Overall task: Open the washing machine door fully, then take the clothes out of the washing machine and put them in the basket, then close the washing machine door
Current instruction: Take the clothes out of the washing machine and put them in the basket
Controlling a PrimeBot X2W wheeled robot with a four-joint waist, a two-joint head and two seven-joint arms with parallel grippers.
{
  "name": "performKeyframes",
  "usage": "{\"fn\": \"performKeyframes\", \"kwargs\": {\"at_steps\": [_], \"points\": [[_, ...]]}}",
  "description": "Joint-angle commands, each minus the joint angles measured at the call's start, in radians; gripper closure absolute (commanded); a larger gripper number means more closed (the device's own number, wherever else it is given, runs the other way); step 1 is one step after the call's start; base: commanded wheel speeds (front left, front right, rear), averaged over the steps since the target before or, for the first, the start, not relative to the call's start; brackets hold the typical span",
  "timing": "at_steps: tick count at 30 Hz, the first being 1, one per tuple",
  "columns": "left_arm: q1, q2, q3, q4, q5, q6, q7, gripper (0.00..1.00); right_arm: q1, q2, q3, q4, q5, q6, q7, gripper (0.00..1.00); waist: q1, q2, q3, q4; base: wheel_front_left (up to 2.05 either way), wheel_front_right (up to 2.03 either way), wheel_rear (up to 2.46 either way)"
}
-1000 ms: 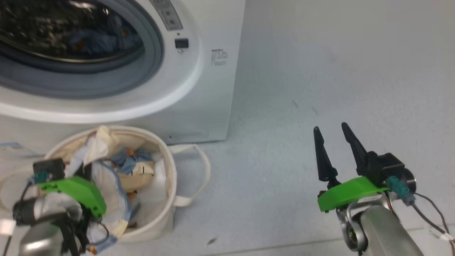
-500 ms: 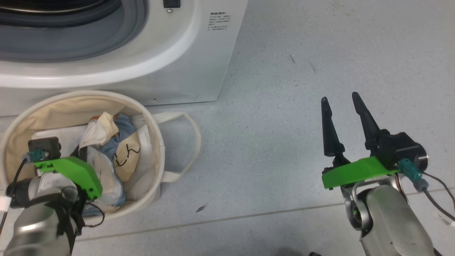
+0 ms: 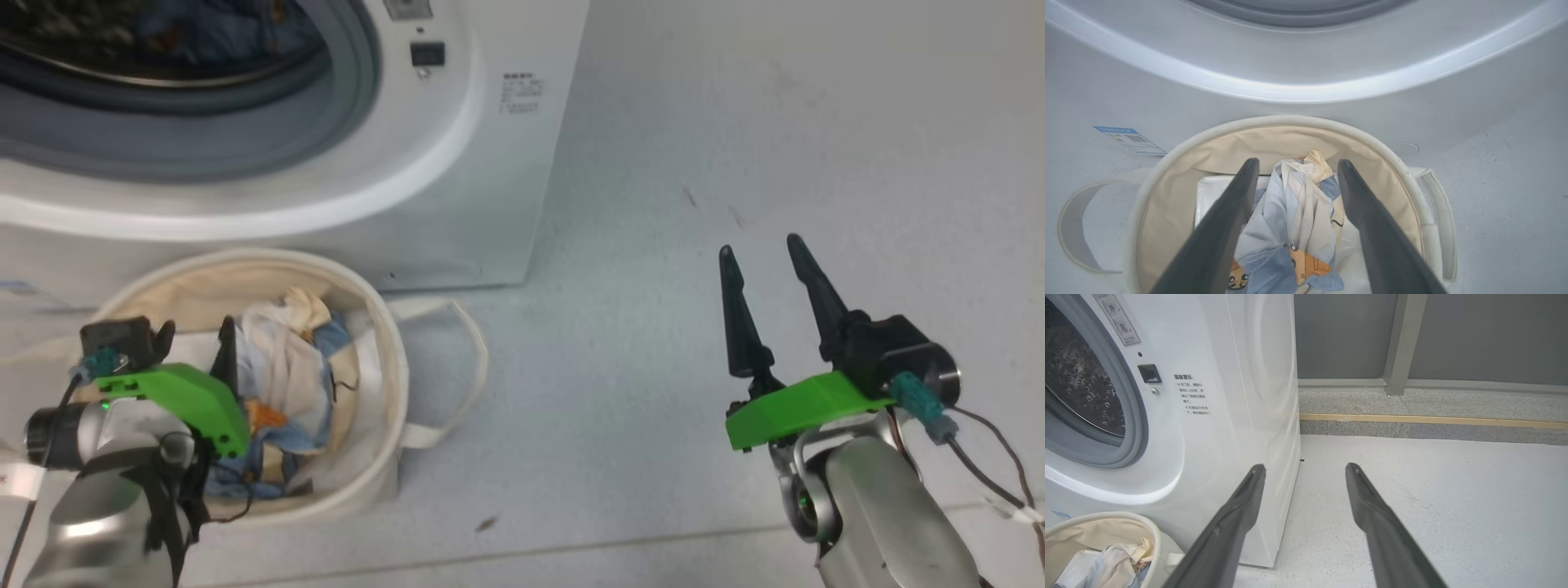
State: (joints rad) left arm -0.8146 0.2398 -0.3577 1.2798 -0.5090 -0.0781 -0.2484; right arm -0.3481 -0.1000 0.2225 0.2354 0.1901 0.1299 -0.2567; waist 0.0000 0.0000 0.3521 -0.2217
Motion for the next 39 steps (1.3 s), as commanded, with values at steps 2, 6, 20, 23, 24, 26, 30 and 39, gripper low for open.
{"fn": "performKeyframes", "kwargs": {"at_steps": [2, 6, 20, 23, 24, 26, 30, 39], "points": [[0.023, 0.041, 0.036, -0.082, 0.015, 0.016, -0.013, 0.00, 0.010, -0.001, 0.027, -0.012, 0.015, 0.001, -0.005, 0.00, 0.0000, 0.0000, -0.081, 0.028, 0.00, 0.00, 0.00], [0.087, 0.037, 0.095, -0.174, 0.008, 0.019, -0.013, 0.00, 0.037, -0.003, 0.032, 0.019, 0.038, 0.001, -0.005, 0.00, 0.0000, 0.0000, -0.167, 0.055, 0.00, 0.00, 0.00], [0.295, 0.029, 0.201, -0.471, 0.107, 0.071, -0.013, 0.00, 0.122, 0.000, 0.070, 0.070, 0.087, 0.001, -0.005, 0.00, 0.0000, 0.0000, -0.347, 0.151, 0.00, 0.00, 0.00], [0.343, 0.034, 0.226, -0.539, 0.110, 0.077, -0.013, 0.00, 0.124, 0.003, 0.077, 0.073, 0.089, 0.001, -0.005, 0.00, 0.0000, 0.0000, -0.358, 0.156, 0.00, 0.00, 0.00], [0.359, 0.035, 0.237, -0.563, 0.106, 0.077, -0.013, 0.00, 0.124, 0.003, 0.078, 0.074, 0.090, 0.001, -0.005, 0.00, 0.0000, 0.0000, -0.361, 0.157, 0.00, 0.00, 0.00], [0.394, 0.039, 0.253, -0.610, 0.104, 0.080, -0.013, 0.00, 0.126, 0.005, 0.081, 0.075, 0.092, 0.001, -0.005, 0.00, 0.0000, 0.0000, -0.368, 0.158, 0.00, 0.00, 0.00], [0.461, 0.053, 0.270, -0.703, 0.108, 0.094, -0.013, 0.00, 0.123, 0.011, 0.093, 0.077, 0.094, 0.001, -0.005, 0.00, 0.0000, 0.0000, -0.375, 0.152, 0.00, 0.00, 0.00], [0.596, 0.093, 0.305, -0.895, 0.083, 0.113, 0.000, 0.00, 0.114, 0.024, 0.099, 0.078, 0.098, 0.001, -0.005, 0.00, 0.0000, 0.0000, -0.373, 0.125, 0.00, 0.00, 0.00]]}}
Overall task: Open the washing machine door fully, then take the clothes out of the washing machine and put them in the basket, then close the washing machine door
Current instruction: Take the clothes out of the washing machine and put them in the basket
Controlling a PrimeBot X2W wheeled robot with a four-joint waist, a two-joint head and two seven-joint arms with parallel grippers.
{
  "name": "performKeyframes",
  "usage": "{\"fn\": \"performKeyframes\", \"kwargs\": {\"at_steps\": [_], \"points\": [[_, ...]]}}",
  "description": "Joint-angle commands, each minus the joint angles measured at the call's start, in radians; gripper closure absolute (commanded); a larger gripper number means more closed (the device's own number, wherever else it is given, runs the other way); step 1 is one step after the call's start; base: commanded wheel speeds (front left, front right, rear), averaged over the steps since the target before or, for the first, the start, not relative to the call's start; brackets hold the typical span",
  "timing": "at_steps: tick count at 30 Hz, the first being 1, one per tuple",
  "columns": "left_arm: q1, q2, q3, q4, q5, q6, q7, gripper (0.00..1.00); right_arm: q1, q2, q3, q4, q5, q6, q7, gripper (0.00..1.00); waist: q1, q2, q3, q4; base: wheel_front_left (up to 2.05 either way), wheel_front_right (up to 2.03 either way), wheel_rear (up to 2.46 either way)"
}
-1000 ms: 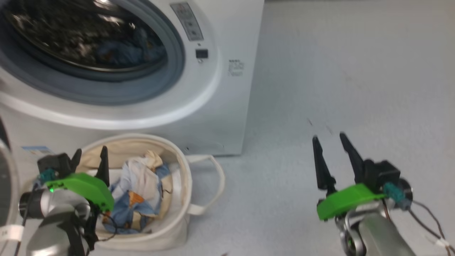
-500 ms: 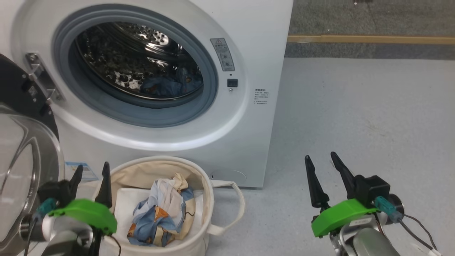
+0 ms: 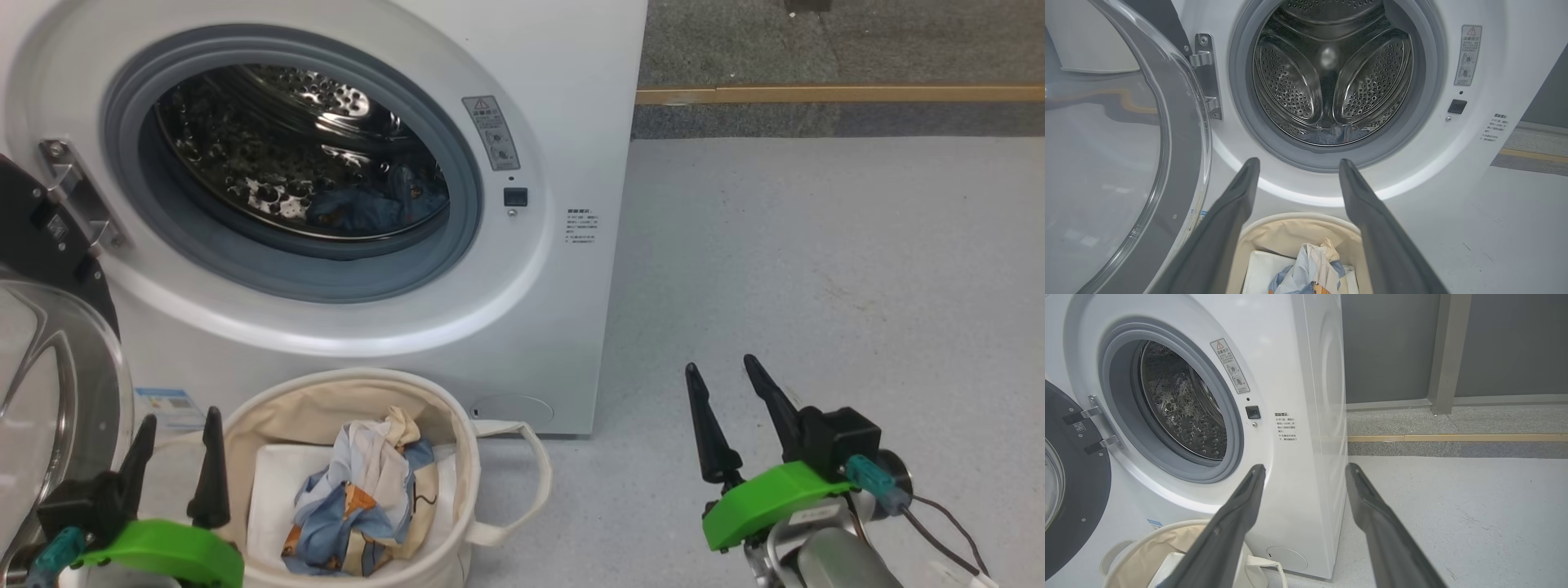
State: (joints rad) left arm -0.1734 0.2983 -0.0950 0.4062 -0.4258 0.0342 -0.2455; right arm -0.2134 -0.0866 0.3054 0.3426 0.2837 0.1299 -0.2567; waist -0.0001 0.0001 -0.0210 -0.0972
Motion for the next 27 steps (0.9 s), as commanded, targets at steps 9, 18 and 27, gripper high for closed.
{"fn": "performKeyframes", "kwargs": {"at_steps": [9, 18, 27], "points": [[0.033, 0.047, 0.047, -0.109, -0.022, 0.008, 0.032, 0.00, -0.020, 0.021, 0.022, -0.024, 0.006, 0.001, -0.005, 0.00, 0.0001, -0.0001, -0.006, -0.014, 0.00, 0.00, 0.00], [0.037, 0.056, 0.061, -0.113, -0.050, 0.008, 0.044, 0.00, -0.023, 0.024, 0.023, -0.024, 0.000, 0.001, -0.005, 0.00, 0.0001, -0.0001, -0.005, -0.018, 0.00, 0.00, 0.00], [0.023, 0.050, 0.045, -0.111, -0.056, -0.003, 0.038, 0.00, -0.023, 0.025, 0.015, -0.024, -0.004, 0.001, -0.005, 0.00, 0.0001, -0.0001, 0.003, -0.022, 0.00, 0.00, 0.00]]}}
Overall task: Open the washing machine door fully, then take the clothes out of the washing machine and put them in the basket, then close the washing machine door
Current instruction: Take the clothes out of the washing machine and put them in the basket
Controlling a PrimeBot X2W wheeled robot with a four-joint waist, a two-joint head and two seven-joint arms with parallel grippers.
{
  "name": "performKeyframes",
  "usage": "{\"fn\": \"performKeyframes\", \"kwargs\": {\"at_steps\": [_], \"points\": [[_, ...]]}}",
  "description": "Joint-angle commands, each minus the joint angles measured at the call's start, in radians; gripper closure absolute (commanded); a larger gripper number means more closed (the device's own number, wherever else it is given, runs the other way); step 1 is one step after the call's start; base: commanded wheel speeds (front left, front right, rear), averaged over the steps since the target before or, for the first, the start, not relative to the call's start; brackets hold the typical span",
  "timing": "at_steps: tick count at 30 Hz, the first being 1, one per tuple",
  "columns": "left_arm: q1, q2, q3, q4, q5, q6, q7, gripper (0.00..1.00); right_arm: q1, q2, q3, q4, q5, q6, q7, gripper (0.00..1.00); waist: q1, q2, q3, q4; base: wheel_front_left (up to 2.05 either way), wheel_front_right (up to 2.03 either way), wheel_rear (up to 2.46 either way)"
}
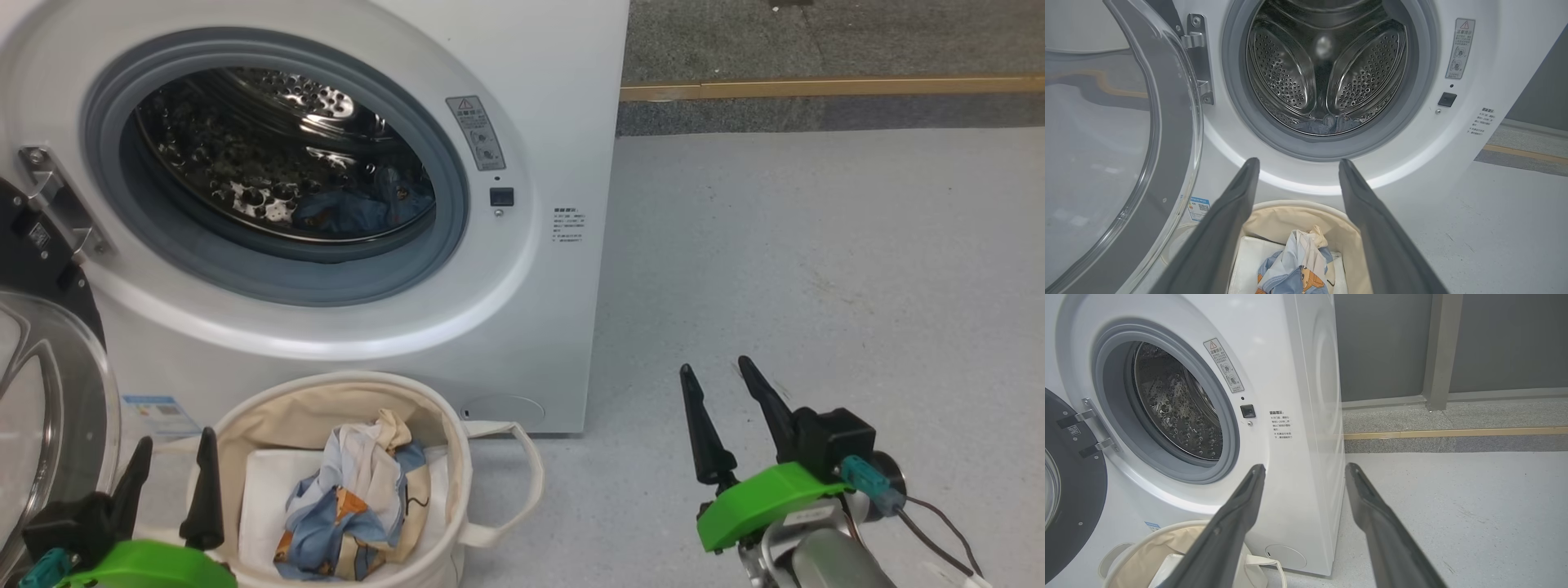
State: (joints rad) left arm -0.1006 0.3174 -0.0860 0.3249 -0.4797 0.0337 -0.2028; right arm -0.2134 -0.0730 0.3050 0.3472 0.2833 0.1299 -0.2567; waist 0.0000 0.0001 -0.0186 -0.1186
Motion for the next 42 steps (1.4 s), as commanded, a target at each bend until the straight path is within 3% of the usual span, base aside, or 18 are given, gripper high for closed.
{"fn": "performKeyframes", "kwargs": {"at_steps": [1, 19, 25, 32, 42], "points": [[-0.051, 0.031, 0.034, -0.030, -0.002, -0.002, -0.004, 0.00, -0.024, 0.012, 0.016, -0.029, -0.003, 0.001, -0.005, 0.00, 0.0000, -0.0001, 0.001, -0.002, 0.00, 0.00, 0.00], [-0.068, 0.039, 0.012, -0.027, -0.003, 0.002, 0.001, 0.00, -0.028, 0.014, 0.008, -0.032, -0.005, 0.001, -0.005, 0.00, 0.0000, -0.0001, 0.011, -0.006, 0.00, 0.00, 0.00], [-0.107, 0.048, -0.001, 0.016, -0.009, -0.020, 0.015, 0.00, -0.028, 0.015, 0.004, -0.035, -0.008, 0.001, -0.005, 0.00, 0.0000, -0.0001, 0.025, -0.008, 0.00, 0.00, 0.00], [-0.253, 0.065, -0.024, 0.139, -0.016, -0.070, 0.042, 0.00, -0.043, 0.018, -0.006, -0.054, -0.014, 0.001, -0.005, 0.00, 0.0000, -0.0001, 0.088, -0.024, 0.00, 0.00, 0.00], [-0.619, 0.089, -0.073, 0.316, -0.014, -0.137, 0.075, 0.00, -0.107, 0.020, -0.055, -0.120, -0.038, 0.001, -0.005, 0.00, 0.0000, -0.0001, 0.311, -0.045, 0.00, 0.00, 0.00]]}}
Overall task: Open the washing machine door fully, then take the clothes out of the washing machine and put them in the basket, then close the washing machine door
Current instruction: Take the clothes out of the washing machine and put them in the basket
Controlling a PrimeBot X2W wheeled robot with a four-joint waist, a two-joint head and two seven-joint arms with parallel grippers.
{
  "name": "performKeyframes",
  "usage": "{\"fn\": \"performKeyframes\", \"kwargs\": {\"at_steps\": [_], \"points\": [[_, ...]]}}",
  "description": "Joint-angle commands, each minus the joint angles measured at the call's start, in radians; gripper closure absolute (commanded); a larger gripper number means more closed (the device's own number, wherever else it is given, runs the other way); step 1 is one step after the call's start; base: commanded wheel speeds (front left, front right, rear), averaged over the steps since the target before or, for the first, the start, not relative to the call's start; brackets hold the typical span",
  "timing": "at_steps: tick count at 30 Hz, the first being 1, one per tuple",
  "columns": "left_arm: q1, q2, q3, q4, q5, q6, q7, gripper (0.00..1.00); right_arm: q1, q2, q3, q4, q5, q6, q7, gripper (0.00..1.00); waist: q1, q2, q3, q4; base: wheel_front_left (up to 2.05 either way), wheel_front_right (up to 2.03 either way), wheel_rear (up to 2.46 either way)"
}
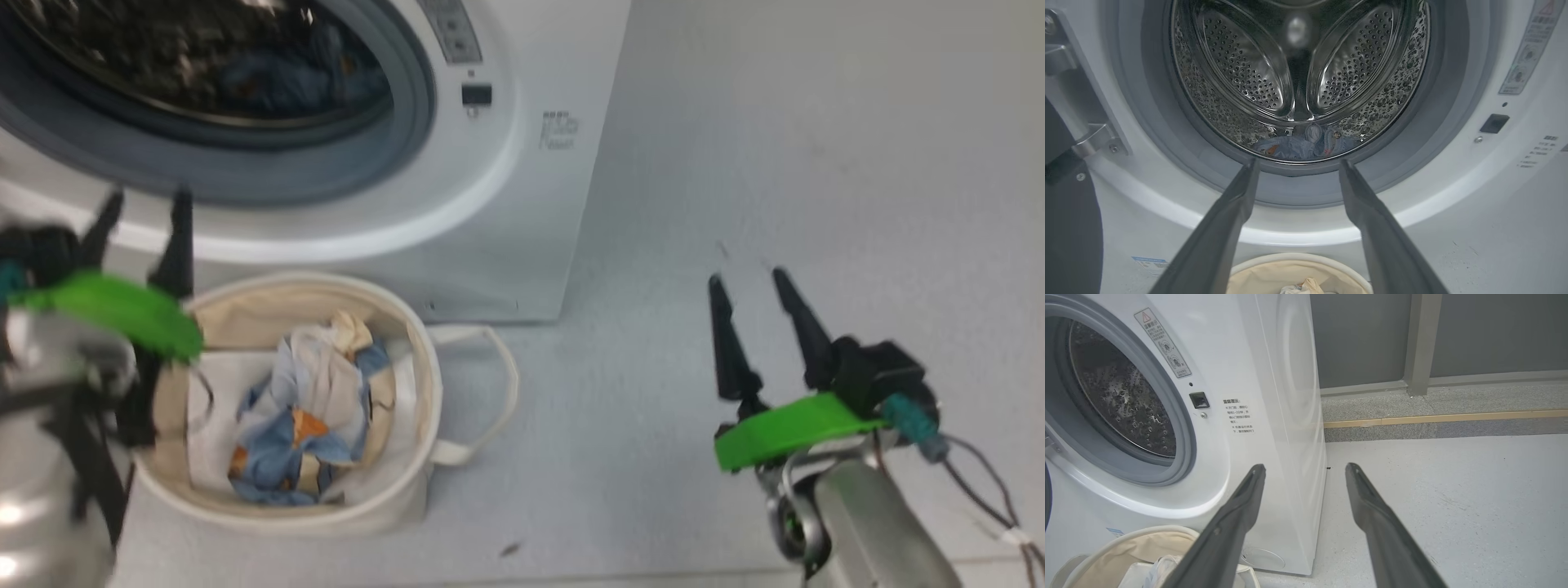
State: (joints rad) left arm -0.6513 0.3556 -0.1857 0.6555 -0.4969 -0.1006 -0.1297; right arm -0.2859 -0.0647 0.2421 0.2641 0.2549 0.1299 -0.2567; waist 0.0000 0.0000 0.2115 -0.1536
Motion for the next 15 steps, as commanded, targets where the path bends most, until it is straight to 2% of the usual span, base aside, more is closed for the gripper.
{"fn": "performKeyframes", "kwargs": {"at_steps": [1, 11, 15], "points": [[-0.112, 0.048, 0.019, 0.005, 0.004, -0.007, 0.006, 0.00, -0.040, 0.012, -0.003, -0.045, -0.013, 0.001, -0.005, 0.00, 0.0000, 0.0000, 0.104, -0.009, 0.00, 0.00, 0.00], [-0.500, 0.053, -0.076, 0.236, 0.011, -0.029, 0.034, 0.00, -0.101, 0.014, -0.033, -0.108, -0.045, 0.001, -0.005, 0.00, 0.0000, 0.0000, 0.295, -0.056, 0.00, 0.00, 0.00], [-0.632, 0.038, -0.139, 0.297, -0.020, -0.030, 0.076, 0.00, -0.114, 0.014, -0.039, -0.122, -0.048, 0.001, -0.005, 0.00, 0.0000, 0.0000, 0.358, -0.062, 0.00, 0.00, 0.00]]}}
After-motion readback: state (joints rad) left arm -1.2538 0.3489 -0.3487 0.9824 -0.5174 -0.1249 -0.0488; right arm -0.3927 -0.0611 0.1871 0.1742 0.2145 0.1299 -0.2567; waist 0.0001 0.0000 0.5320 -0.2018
